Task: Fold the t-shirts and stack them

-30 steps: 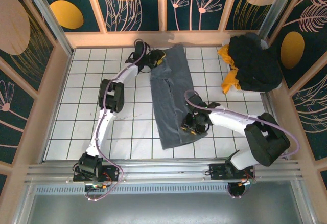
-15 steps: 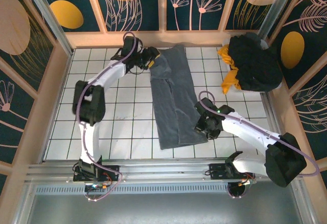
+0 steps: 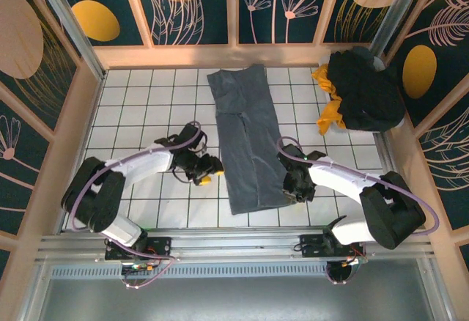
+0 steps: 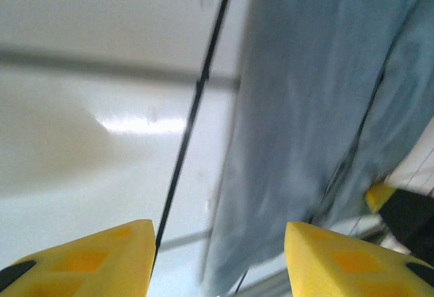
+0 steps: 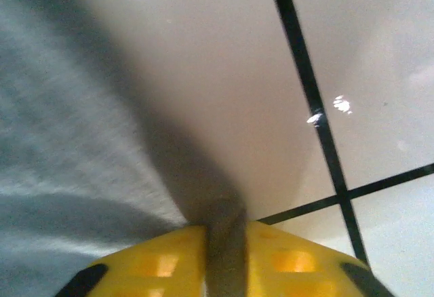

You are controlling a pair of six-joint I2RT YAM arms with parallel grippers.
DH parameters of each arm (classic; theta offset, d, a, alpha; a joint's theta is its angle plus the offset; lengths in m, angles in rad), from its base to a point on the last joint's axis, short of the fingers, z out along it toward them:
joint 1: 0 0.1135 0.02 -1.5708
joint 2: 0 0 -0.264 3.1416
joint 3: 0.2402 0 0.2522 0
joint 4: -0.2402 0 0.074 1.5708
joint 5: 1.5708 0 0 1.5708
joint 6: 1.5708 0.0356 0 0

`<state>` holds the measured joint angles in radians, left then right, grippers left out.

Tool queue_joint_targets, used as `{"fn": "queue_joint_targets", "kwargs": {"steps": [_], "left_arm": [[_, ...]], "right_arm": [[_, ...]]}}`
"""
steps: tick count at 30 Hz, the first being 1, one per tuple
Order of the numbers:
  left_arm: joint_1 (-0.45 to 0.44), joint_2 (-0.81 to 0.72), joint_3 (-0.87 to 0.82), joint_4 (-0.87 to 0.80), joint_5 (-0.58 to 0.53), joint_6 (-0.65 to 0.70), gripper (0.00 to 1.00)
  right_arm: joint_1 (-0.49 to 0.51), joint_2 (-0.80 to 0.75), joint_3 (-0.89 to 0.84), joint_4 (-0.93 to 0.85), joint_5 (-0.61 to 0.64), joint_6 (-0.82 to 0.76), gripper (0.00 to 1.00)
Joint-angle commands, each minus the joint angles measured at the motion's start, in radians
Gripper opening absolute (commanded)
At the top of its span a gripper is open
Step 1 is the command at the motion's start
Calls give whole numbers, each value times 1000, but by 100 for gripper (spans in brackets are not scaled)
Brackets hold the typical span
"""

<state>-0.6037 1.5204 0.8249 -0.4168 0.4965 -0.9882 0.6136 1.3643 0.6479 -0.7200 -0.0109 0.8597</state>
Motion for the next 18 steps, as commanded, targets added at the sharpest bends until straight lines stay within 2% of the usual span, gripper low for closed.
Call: {"fn": "queue_joint_targets", "kwargs": {"steps": [1,3,8,18], "left_arm": [[-67,-78,-77,-34,49,-60,55],[-110,-107,-127,-13,58,-107,56],[-170,-133,-211,68,57,-210,57],[-220,-57,-211,151,47,-254,50]], "right_arm": [[50,27,-22,66,-65,-18,6],[91,19,-15,55,-96,0,0],[181,-5,-7,17,-129,43,0],[197,-46,-8,-22,-145,49,0]]}}
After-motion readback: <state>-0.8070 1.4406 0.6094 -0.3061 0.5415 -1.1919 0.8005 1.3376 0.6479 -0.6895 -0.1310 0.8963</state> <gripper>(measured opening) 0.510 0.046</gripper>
